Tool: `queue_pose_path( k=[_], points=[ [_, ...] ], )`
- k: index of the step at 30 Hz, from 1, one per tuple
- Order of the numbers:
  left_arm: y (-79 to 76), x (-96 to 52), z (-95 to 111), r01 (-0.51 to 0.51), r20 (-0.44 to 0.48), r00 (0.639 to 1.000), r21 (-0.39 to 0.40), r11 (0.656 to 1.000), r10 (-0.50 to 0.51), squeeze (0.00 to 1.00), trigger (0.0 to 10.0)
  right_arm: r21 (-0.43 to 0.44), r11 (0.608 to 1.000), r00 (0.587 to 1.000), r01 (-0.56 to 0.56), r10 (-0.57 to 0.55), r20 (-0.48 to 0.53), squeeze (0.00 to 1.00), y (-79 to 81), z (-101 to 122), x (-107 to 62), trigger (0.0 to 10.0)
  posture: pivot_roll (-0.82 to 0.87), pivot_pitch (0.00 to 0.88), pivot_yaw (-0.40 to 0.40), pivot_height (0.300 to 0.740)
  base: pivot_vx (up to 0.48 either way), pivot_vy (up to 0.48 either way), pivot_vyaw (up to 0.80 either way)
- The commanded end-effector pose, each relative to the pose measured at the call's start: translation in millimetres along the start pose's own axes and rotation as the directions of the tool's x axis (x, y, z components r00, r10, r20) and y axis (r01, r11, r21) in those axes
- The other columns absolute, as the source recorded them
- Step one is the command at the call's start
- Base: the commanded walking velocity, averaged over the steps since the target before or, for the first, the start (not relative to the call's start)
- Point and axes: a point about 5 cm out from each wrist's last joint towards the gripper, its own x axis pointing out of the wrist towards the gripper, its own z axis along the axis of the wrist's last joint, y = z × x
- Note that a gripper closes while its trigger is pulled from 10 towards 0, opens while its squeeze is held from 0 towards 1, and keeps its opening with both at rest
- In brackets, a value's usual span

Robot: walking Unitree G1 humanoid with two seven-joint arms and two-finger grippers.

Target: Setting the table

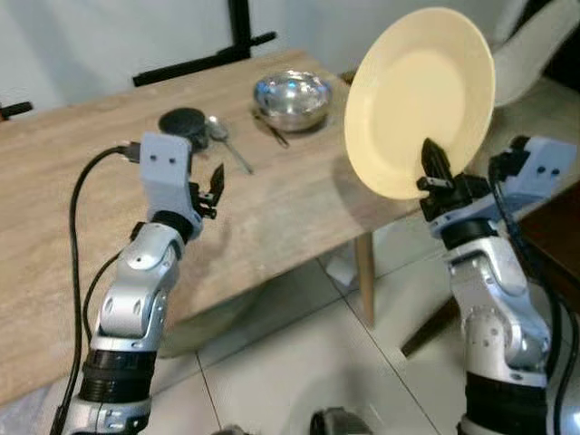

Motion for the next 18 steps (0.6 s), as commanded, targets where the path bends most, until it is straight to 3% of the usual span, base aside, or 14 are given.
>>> queue_pose_path(
  k=[1, 18],
  points=[
    [3.3, -1.5, -2.2, -0.012, -0.006, 1.0, -0.002, 1.0, 0.012, 0.0, 10.0, -0.004, 1.0, 1.0, -0.016, 0.016, 0.001, 0.0, 4.0, -0.8, -0.2, 10.0, -0.12, 0.034, 0.066, 0.74, -0.322, 0.0, 0.0],
    [1.6, -0.5, -2.2, -0.002, -0.003, 1.0, -0.005, 1.0, 0.002, 0.0, 10.0, -0.015, 1.0, 1.0, -0.015, 0.015, -0.005, 0.0, 3.0, -2.7, -0.6, 10.0, -0.13, 0.024, 0.072, 0.74, -0.325, 0.0, 0.0]
  ],
)
